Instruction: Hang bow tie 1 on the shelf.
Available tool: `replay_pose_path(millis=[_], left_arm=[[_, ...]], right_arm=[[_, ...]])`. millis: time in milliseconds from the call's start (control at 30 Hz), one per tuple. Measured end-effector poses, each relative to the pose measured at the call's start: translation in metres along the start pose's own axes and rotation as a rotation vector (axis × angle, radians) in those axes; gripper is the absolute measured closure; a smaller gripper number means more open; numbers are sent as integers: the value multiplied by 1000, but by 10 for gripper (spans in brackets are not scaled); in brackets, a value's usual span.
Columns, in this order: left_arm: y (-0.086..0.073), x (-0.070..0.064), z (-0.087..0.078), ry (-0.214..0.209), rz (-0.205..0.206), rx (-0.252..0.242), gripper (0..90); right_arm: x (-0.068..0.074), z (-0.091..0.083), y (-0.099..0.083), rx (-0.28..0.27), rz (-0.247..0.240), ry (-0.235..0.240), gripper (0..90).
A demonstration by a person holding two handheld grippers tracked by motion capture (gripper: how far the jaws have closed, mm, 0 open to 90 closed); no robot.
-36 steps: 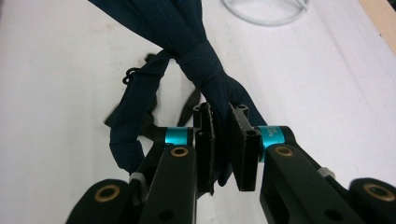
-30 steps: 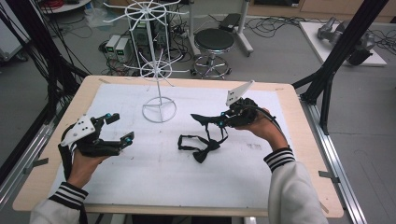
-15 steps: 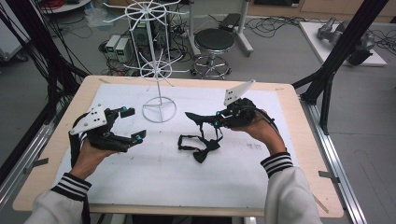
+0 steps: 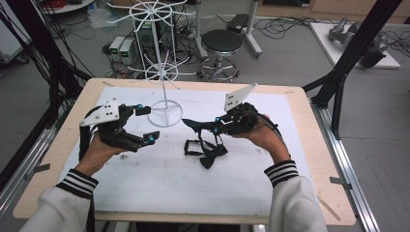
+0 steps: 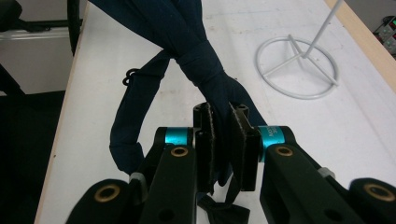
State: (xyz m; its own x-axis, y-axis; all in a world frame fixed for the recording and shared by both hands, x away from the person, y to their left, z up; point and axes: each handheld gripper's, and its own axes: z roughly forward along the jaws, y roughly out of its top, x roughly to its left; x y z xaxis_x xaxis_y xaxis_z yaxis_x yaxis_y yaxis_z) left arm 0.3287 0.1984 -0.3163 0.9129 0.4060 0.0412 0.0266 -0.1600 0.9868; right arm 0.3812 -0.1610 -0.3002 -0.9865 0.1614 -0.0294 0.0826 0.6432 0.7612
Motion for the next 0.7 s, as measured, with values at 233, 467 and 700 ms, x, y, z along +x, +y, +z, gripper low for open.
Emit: replay_pose_path(millis=[233,467,700], left_arm=[[8,-1,11,-42,11,24,129],[14,-4,25,-91,20,52,129],[16,-10,39,-129,50,72,136]], right_arm=[[3,5,4,1,-3,16,819],[6,8,8,-11,-7,31,819],[7,9,11,-9,-22,36,819]])
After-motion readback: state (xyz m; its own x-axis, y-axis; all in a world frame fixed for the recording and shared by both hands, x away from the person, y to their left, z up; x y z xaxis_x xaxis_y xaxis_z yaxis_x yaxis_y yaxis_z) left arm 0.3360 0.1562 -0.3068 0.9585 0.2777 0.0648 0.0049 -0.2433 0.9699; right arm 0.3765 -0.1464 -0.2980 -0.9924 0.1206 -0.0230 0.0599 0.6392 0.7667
